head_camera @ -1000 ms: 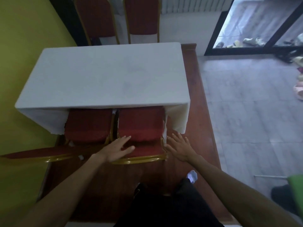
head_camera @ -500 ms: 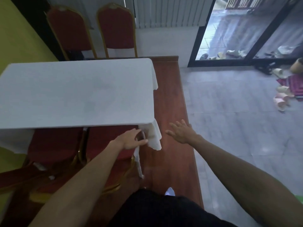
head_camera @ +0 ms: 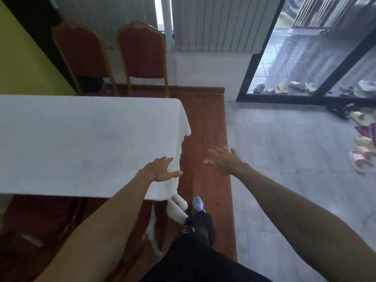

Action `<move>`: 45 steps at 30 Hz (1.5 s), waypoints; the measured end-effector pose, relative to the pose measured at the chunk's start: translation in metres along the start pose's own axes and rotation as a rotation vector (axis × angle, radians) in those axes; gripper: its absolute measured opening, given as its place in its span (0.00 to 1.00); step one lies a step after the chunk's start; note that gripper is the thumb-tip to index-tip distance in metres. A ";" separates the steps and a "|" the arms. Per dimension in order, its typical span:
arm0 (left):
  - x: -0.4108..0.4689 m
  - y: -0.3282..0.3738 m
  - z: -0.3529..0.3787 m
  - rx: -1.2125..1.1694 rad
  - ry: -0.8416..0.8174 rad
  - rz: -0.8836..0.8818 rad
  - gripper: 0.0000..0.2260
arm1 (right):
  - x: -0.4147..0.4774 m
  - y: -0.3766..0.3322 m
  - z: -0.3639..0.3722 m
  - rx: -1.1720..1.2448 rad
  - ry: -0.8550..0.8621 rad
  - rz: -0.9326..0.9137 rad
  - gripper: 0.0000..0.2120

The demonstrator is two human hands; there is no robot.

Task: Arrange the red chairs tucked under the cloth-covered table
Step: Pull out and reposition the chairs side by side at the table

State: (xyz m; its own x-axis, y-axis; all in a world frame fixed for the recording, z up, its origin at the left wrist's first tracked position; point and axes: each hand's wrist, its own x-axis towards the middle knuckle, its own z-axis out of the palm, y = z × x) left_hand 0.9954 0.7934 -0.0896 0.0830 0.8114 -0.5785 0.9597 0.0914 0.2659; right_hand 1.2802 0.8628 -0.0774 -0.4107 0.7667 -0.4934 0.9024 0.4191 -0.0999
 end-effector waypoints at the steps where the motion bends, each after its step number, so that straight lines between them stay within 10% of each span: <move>1: 0.017 0.004 -0.012 -0.002 -0.002 -0.008 0.52 | 0.016 0.011 -0.012 -0.006 0.005 -0.007 0.35; 29: 0.364 0.053 -0.265 -0.134 0.076 -0.141 0.44 | 0.402 0.187 -0.279 -0.025 -0.027 -0.136 0.35; 45: 0.512 0.033 -0.400 -0.234 0.209 -0.399 0.44 | 0.640 0.208 -0.402 -0.153 0.003 -0.467 0.54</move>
State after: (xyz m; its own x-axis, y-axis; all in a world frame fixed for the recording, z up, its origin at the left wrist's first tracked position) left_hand 0.9617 1.4430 -0.0683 -0.3565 0.7829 -0.5098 0.8176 0.5255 0.2352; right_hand 1.1527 1.6367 -0.0665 -0.7672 0.4816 -0.4236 0.5929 0.7845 -0.1819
